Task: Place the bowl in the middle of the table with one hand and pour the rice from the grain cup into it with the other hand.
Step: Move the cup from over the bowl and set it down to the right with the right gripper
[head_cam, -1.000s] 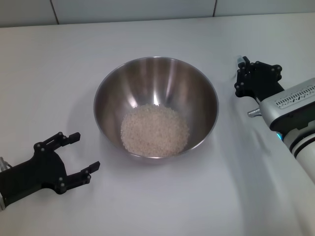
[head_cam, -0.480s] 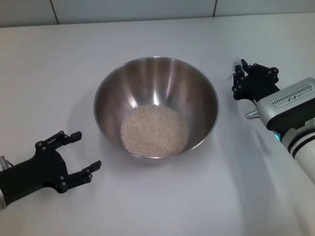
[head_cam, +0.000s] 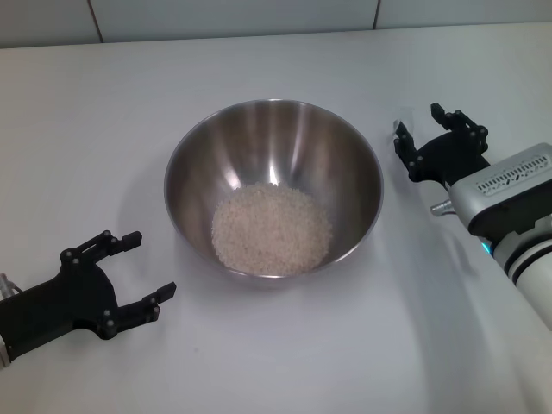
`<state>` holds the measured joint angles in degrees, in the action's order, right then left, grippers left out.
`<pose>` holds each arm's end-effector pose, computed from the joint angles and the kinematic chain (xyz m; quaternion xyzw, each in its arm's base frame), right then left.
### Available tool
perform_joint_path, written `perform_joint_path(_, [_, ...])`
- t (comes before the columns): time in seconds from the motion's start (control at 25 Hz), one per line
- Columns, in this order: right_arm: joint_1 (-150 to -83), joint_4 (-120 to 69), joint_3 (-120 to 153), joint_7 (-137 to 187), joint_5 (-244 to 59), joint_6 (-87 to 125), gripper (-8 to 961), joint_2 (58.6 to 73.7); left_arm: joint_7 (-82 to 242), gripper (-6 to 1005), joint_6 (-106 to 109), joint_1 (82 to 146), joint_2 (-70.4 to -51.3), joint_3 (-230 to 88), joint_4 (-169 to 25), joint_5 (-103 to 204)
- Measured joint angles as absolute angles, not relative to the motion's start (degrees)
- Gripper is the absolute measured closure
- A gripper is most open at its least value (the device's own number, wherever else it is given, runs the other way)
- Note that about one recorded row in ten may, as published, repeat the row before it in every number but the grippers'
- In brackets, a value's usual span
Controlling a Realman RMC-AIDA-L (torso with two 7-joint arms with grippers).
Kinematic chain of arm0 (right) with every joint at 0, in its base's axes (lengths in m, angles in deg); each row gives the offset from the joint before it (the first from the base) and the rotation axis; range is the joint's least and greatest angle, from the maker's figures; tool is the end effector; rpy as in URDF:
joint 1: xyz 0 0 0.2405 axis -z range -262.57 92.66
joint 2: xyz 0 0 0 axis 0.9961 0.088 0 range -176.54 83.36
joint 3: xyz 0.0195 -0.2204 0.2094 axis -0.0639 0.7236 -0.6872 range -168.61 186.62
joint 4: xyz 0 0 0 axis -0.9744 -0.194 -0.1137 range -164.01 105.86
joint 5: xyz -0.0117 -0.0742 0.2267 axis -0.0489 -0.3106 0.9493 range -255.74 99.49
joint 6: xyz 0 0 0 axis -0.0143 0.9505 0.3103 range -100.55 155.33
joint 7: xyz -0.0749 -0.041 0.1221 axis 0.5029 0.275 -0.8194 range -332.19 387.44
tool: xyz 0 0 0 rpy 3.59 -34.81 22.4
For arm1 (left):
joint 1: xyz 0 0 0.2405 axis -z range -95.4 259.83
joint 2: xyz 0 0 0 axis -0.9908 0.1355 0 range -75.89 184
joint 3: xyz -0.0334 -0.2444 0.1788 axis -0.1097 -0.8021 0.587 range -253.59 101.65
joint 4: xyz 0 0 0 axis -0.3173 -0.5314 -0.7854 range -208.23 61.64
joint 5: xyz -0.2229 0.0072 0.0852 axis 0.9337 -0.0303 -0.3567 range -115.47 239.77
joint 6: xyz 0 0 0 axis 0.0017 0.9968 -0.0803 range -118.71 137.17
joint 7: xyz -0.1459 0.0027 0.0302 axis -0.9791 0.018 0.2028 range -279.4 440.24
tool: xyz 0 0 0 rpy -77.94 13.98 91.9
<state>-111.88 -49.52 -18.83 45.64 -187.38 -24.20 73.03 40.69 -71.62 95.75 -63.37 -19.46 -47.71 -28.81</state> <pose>0.3537 0.3685 -0.1289 -0.7832 0.1859 0.1604 0.5713 -0.3999 0.2750 -0.0639 -0.9365 -0.0997 -0.2211 0.2535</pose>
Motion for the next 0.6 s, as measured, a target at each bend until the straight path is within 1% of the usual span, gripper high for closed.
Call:
perform_joint_path(0.24, [-110.46,-50.58,-17.94,45.73,-187.41,-25.30,471,73.00,40.68,165,-71.62,95.75,-63.29,-19.48,-47.76,-28.82])
perform_joint_path(0.32, [-109.83,-50.69,-17.34,45.73,-187.46,-26.39,261,72.94,40.66,165,-71.62,95.75,-63.29,-19.48,-47.76,-28.82])
perform_joint_path(0.6, [-107.21,-51.50,-16.55,45.65,-187.46,-29.04,268,72.80,40.63,165,-71.62,95.75,-63.23,-19.56,-47.73,-28.82])
